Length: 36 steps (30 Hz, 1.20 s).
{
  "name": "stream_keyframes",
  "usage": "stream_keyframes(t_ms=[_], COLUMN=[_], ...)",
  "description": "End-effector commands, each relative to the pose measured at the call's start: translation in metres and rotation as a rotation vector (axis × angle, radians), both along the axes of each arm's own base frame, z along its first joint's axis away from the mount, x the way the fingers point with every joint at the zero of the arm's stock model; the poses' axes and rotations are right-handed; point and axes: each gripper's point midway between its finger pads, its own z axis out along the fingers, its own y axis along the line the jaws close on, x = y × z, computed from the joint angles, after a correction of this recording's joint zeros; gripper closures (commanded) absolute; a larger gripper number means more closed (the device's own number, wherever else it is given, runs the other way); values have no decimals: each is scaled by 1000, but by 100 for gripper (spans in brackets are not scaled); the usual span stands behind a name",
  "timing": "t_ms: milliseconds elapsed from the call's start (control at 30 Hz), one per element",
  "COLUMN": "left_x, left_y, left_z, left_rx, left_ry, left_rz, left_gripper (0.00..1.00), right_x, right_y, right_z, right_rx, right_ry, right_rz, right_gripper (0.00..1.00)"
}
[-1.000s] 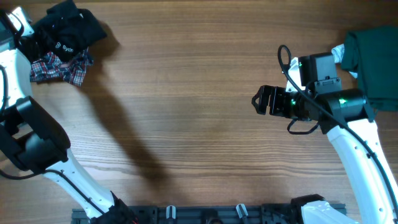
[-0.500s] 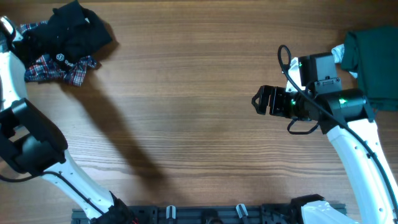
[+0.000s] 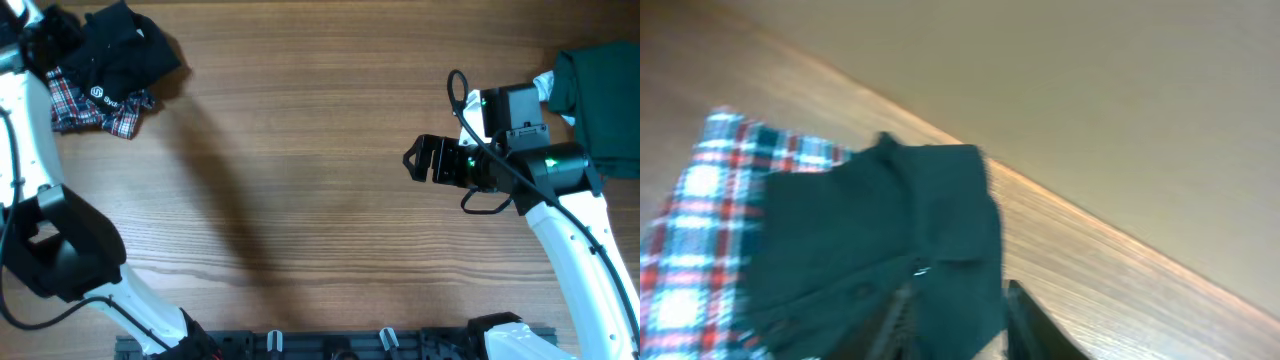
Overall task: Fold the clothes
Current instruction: 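Lower the black bundle onto the plaid shirt with the left gripper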
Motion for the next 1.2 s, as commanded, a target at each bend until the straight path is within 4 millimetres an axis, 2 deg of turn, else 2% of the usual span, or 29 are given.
stream_keyframes(t_ms=[0, 100, 233, 367, 600, 767, 833, 900, 1067, 1133, 1167], left_x=[21, 24, 15, 5, -16, -28, -31, -28, -17, -17, -18], left_y=[-1, 5, 30, 53, 71, 80, 79, 77, 63, 60, 60], left_z=[-39, -79, -126, -139, -176, -182, -175, -157, -37, -2, 9], left_rx=[13, -7, 53, 127, 116, 112, 110, 120, 193, 212, 215], left_ry=[28, 96, 215, 273, 382, 424, 424, 392, 154, 79, 53], left_rz=[-25, -11, 99, 196, 245, 268, 269, 268, 269, 274, 280], left_gripper=[96, 96, 96, 96, 96, 96, 96, 96, 96, 96, 96], right_x=[-2, -2, -2, -1, -2, -2, -2, -2, -1, 0, 1], right_y=[3, 3, 3, 3, 2, 2, 2, 2, 3, 3, 3], right_z=[10, 10, 10, 10, 10, 10, 10, 10, 11, 11, 12], right_rx=[31, 37, 38, 38, 37, 36, 36, 36, 38, 39, 39], right_ry=[-18, -13, -13, -13, -12, -11, -12, -11, -16, -21, -26], right_rz=[-4, -18, -19, -19, -18, -17, -17, -17, -18, -18, -18], right_gripper=[0, 0, 0, 0, 0, 0, 0, 0, 0, 0, 0])
